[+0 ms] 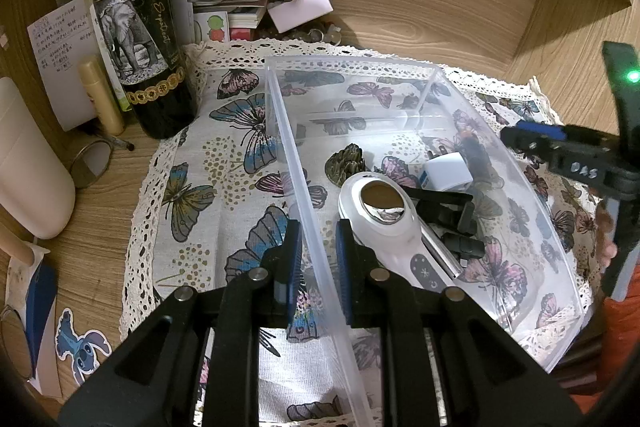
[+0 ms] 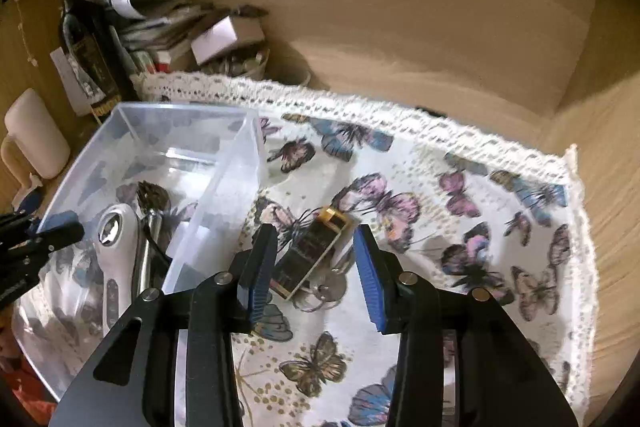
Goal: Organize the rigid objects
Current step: 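Grasp the black tube with gold cap with the right tool, then lower the black tube into the box and open the right tool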
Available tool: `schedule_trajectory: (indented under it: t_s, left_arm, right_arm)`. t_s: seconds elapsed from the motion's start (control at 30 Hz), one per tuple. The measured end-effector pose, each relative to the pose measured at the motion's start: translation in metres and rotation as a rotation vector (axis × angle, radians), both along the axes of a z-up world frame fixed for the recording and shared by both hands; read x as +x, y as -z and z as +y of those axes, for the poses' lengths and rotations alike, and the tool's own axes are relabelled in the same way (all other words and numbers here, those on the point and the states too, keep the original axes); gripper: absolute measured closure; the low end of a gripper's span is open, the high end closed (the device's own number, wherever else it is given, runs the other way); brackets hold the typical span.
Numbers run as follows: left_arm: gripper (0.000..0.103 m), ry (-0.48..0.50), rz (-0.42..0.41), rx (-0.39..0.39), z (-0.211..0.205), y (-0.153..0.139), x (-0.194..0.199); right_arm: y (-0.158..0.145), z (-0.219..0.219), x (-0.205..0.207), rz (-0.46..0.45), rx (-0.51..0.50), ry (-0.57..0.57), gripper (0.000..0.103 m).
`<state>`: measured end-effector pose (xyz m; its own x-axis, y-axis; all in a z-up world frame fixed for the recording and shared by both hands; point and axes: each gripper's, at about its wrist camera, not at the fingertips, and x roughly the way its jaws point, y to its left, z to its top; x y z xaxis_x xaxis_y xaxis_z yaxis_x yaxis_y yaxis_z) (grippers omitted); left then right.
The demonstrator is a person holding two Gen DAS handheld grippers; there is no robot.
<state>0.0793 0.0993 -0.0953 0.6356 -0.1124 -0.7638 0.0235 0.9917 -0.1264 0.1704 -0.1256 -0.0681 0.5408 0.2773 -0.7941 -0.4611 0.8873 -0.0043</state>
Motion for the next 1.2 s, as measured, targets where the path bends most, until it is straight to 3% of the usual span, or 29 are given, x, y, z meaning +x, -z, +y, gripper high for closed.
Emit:
schedule_trajectory:
  t_s: [0.23,0.47,0.73,1.2]
  left_arm:
    - [0.086,0.001,0.0,0.0,0.0,0.0,0.0]
    - [0.086,0.0,0.001,0.0,0.0,0.0,0.0]
    - [0.086,-0.001,0.002,0.0,0.0,0.0,0.0]
    - [0.086,0.0,0.001,0.0,0.0,0.0,0.0]
  right_arm:
    - [0.036,0.012,0.018,0.087,-0.041,-0.011,0.067]
    - [0.048,0.015,0.023,0.086,-0.062,-0.005,0.083]
    - [0.027,0.008,0.014,0.022,-0.03,0.003,0.083]
    - [-0.049,0.024,-0.02,-0.176,0.042,-0.07,0.083]
